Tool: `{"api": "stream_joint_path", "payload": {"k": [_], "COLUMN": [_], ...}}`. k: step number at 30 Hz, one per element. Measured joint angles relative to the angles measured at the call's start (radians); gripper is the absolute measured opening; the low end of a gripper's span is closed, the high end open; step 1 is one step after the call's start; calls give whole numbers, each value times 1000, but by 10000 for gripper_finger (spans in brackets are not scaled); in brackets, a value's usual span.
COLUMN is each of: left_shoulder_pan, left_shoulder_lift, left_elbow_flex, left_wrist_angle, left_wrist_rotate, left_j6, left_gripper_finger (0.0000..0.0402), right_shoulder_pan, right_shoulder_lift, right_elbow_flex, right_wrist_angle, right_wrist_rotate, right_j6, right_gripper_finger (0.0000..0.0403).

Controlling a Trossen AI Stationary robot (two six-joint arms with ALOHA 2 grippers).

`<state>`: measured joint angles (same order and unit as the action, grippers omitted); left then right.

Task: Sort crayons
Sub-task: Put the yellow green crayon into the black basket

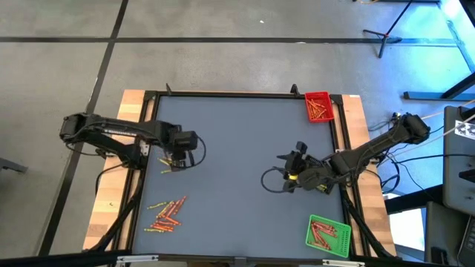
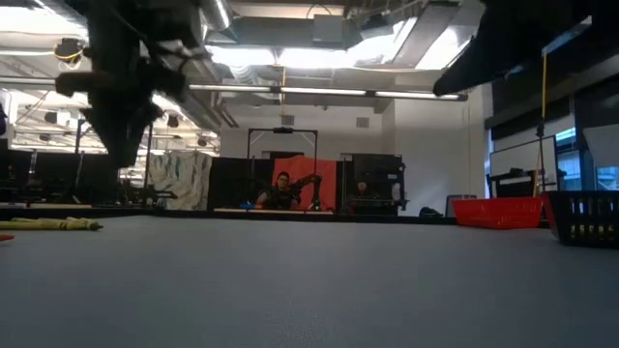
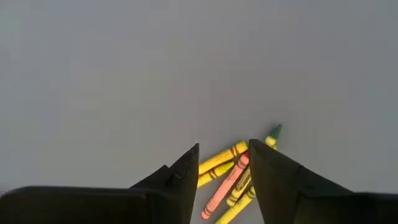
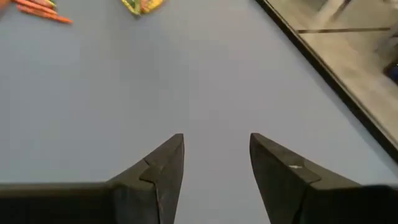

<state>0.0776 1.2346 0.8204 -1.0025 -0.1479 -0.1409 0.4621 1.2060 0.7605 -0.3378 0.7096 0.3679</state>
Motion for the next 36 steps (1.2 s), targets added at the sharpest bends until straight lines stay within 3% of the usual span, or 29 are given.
{"api": "stream_joint_path", "payload": {"k": [6,11,19,36], "left_shoulder_pan": [45,45,45,55], "left_shoulder_lift": [115,198,263,263], "left_elbow_flex": [0,0,-30,-90], "left_wrist_angle": [-34,-35,4,75], "left_wrist_rotate": [85,91,72,65], "left_j6": [162,276,305,361], "left_gripper_finger": [123,123,123,123], "right_shoulder_pan": [-27,-31,-31,-31], "right_shoulder_lift": [59,95,108,108], "right_elbow_flex": [-1,-1,-1,-1], "right_wrist_angle": [5,-1,0,2], "right_wrist_rotate": [-25,-48,-48,-48], "right_j6": [-2,-6,-6,-7], "right_gripper_finger": [182,182,182,182]}}
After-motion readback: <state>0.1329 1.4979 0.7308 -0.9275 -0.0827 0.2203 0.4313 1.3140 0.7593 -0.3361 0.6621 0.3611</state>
